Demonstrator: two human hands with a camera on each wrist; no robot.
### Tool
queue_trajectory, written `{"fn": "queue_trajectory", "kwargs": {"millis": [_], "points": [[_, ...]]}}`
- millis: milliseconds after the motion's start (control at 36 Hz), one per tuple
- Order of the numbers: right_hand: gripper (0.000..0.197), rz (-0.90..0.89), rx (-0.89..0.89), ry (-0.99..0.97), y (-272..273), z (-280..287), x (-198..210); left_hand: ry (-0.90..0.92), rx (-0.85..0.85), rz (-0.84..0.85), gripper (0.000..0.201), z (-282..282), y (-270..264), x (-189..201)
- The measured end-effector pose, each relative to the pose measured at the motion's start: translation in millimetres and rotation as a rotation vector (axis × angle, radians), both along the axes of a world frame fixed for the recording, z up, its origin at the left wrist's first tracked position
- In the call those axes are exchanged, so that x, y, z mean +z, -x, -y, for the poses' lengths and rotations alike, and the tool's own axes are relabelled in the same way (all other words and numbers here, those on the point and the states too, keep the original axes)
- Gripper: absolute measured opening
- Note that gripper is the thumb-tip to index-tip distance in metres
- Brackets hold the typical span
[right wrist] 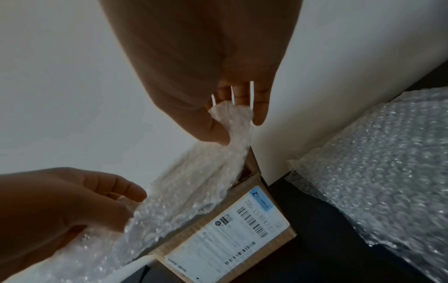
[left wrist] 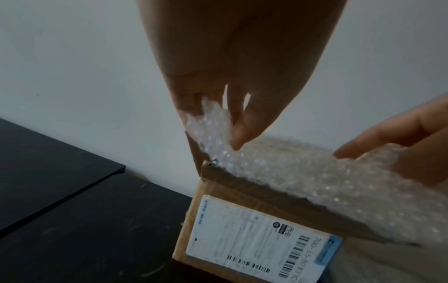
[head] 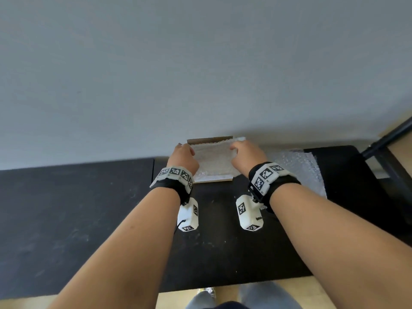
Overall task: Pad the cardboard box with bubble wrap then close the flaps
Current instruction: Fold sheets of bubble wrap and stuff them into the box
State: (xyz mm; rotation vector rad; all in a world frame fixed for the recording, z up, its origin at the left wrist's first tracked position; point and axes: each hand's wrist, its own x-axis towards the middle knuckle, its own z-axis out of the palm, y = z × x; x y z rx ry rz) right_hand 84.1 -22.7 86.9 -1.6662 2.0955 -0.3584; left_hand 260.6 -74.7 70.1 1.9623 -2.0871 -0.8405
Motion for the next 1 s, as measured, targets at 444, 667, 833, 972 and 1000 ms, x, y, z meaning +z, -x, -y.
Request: {"fn": "queue_trajectory", "kwargs": {"millis": [444, 667, 833, 972, 1000], "points": [[0.039, -0.396, 0.218, -0.049, 6, 43, -23, 0.066, -0.127, 0.205, 0.052, 20, 12, -24], [0.030, -0.508, 0.257, -0.075, -1, 50, -41, 0.212, -0.256, 0.428, 0.044, 21, 15, -36], [0.022, -0.569, 0.272, -0.073, 0, 53, -45, 0.269, -0.298, 0.601, 0.028, 25, 22, -42], [0.022, -0.607, 0.270, -0.111, 0, 57, -50, 0.228, -0.322, 0.715, 0.026, 28, 30, -46], [0.024, -0.606, 0.270, -0.120, 0, 57, -51, 0.219, -0.335, 0.734, 0.026, 29, 31, -46]]}}
